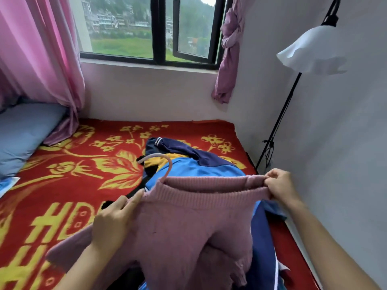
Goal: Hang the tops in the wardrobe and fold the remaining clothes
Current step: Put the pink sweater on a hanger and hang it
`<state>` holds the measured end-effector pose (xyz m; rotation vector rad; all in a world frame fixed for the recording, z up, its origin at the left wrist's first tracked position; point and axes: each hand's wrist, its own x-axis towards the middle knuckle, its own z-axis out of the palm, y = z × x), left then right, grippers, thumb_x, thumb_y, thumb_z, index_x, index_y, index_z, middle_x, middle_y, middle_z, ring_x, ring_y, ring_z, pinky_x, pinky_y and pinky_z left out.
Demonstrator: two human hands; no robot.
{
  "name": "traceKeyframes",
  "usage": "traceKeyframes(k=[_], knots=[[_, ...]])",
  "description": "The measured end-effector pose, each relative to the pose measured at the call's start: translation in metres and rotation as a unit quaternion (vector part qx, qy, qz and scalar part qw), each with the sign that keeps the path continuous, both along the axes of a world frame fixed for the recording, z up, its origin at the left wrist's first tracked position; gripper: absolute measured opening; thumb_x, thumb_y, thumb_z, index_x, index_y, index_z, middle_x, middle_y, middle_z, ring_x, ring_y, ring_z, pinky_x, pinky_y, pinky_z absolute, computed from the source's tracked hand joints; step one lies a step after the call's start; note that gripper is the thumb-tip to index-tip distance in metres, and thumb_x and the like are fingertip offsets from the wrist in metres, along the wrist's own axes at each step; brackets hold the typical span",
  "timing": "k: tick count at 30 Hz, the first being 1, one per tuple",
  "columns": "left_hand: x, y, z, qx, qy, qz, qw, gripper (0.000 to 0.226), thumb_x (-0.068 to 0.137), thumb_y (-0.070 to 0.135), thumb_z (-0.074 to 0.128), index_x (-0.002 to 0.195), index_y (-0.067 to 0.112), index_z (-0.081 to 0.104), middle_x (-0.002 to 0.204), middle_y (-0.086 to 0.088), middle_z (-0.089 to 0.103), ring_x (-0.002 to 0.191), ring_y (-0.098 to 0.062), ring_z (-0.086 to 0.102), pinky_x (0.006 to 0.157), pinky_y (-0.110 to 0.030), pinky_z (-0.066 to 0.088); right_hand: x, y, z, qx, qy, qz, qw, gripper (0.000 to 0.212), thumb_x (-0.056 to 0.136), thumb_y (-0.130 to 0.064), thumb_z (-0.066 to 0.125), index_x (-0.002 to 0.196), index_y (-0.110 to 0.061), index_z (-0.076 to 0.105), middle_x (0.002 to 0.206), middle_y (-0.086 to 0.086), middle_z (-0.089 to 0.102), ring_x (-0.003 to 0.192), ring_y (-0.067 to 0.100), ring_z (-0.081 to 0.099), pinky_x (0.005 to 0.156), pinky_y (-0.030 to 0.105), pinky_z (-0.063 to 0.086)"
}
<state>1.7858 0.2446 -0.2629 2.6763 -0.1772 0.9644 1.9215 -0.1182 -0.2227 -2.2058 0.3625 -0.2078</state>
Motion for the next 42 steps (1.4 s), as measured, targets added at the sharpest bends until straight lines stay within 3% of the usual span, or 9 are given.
traceKeyframes(k=[7,13,16,20,23,27,33,38,42], knots=[[0.027,-0.045,0.039,-0.045,-0.018,-0.069,0.996,0.046,0.075,0.015,0.04,0.12,0.021,0.051,0.053,-0.009,0.044,0.039,-0.02,0.045,0.037,-0.028,0.039,-0.071,0.11,0.043,-0.105,-0.094,0.158,0.977,0.009,0.073,-0.012,0.056,0.077,-0.019,0.052,0.074,0.007,0.063,0.079,0.029,0.056,0.07,0.033,0.04],[0.022,-0.023,0.043,-0.086,-0.087,-0.095,0.988,0.032,0.088,0.018,0.042,0.118,0.014,0.054,0.062,-0.013,0.057,0.048,-0.025,0.054,0.048,-0.032,0.039,-0.088,0.12,0.059,-0.023,-0.196,0.211,0.957,0.014,0.084,-0.018,0.059,0.098,-0.017,0.062,0.06,-0.011,0.052,0.059,0.008,0.047,0.068,0.029,0.041],[0.019,-0.008,0.054,-0.107,-0.125,-0.085,0.983,0.046,0.1,0.029,0.036,0.108,-0.007,0.064,0.069,-0.018,0.061,0.062,-0.015,0.05,0.057,-0.027,0.035,-0.073,0.092,0.066,-0.149,-0.292,0.218,0.919,0.045,0.09,-0.039,0.039,0.1,-0.005,0.066,0.087,0.007,0.062,0.085,0.021,0.055,0.082,0.036,0.044],[0.021,-0.013,0.068,-0.102,-0.111,-0.094,0.984,0.058,0.101,0.038,0.03,0.107,-0.009,0.064,0.068,-0.016,0.061,0.062,-0.016,0.051,0.057,-0.029,0.037,-0.052,0.086,0.066,-0.191,-0.171,0.298,0.92,0.09,0.075,-0.072,0.009,0.093,-0.004,0.065,0.088,0.013,0.064,0.089,0.03,0.057,0.081,0.04,0.042],[0.022,-0.01,0.071,-0.125,-0.088,-0.112,0.982,0.064,0.099,0.045,0.03,0.107,-0.008,0.065,0.073,-0.015,0.065,0.071,-0.016,0.051,0.062,-0.021,0.041,-0.043,0.089,0.06,-0.244,-0.141,0.276,0.919,0.096,0.063,-0.074,-0.001,0.088,-0.007,0.062,0.083,0.011,0.066,0.086,0.031,0.059,0.072,0.037,0.041],[0.026,0.014,0.075,-0.098,-0.046,-0.129,0.986,0.063,0.095,0.051,0.037,0.112,-0.004,0.063,0.082,-0.005,0.068,0.072,-0.015,0.06,0.068,-0.017,0.046,-0.029,0.087,0.076,-0.231,-0.157,0.287,0.916,0.1,0.06,-0.077,-0.002,0.093,-0.015,0.068,0.093,0.006,0.069,0.092,0.028,0.06,0.081,0.038,0.045],[0.018,0.061,0.055,-0.196,0.029,-0.074,0.977,0.043,0.076,-0.004,0.07,0.118,0.003,0.061,0.11,0.002,0.063,0.093,0.022,0.054,0.082,0.006,0.032,-0.014,0.073,0.094,-0.234,-0.177,0.254,0.922,0.106,0.06,-0.081,-0.006,0.092,-0.014,0.069,0.09,0.007,0.069,0.093,0.028,0.06,0.082,0.038,0.045],[0.012,0.048,0.05,-0.305,0.0,-0.056,0.951,0.035,0.082,-0.004,0.063,0.115,0.007,0.062,0.106,0.014,0.06,0.088,0.029,0.05,0.079,0.007,0.034,-0.015,0.085,0.093,-0.306,-0.178,0.22,0.909,0.128,0.045,-0.087,-0.03,0.098,-0.025,0.069,0.096,0.004,0.07,0.096,0.027,0.06,0.078,0.034,0.042],[0.01,0.042,0.067,-0.25,-0.002,-0.084,0.965,0.034,0.081,-0.009,0.062,0.115,-0.003,0.061,0.105,0.003,0.062,0.089,0.027,0.051,0.079,0.004,0.035,-0.024,0.119,0.084,-0.346,-0.205,0.256,0.879,0.101,0.074,-0.08,-0.012,0.09,-0.021,0.067,0.094,0.004,0.069,0.094,0.029,0.061,0.07,0.034,0.037]])
